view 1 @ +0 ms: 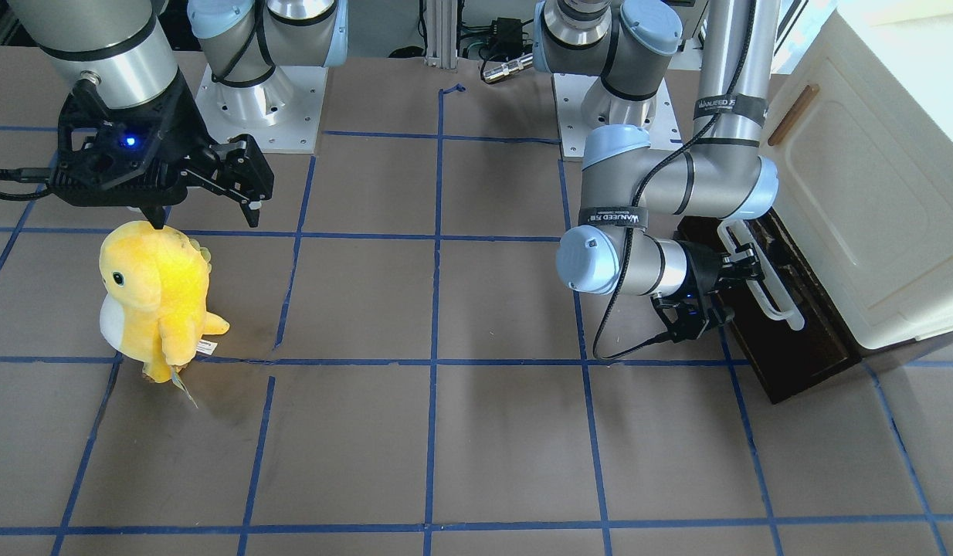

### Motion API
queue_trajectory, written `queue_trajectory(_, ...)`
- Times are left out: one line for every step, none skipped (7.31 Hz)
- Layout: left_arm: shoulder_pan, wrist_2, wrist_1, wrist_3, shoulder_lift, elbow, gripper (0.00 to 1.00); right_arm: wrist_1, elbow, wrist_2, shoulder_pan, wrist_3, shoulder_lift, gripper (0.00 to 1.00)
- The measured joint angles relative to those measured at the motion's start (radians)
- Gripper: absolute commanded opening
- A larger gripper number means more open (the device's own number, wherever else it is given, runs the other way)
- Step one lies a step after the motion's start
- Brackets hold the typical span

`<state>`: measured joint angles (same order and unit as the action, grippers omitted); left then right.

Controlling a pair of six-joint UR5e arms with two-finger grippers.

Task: Pull drawer sideways
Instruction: 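Pull the drawer outward by its handle with the left gripper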

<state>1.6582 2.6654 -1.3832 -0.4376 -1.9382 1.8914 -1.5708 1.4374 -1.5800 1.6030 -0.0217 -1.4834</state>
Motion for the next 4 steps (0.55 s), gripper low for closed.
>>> queue_trajectory(0.004, -0.001, 0.0, 0.0, -0.002, -0.001, 0.23, 0.0, 0.0, 0.0, 0.0, 0.0, 0.0, 1.0)
queue_trajectory(0.008, -0.004, -0.001, 0.0, -0.005, -0.001, 0.23, 0.0, 0.0, 0.0, 0.0, 0.0, 0.0, 1.0)
queue_trajectory(0.012, -0.016, -0.002, 0.0, -0.006, -0.002, 0.23, 0.0, 0.0, 0.0, 0.0, 0.0, 0.0, 1.0)
queue_trajectory(0.014, -0.034, -0.002, 0.0, -0.007, -0.002, 0.23, 0.0, 0.0, 0.0, 0.0, 0.0, 0.0, 1.0)
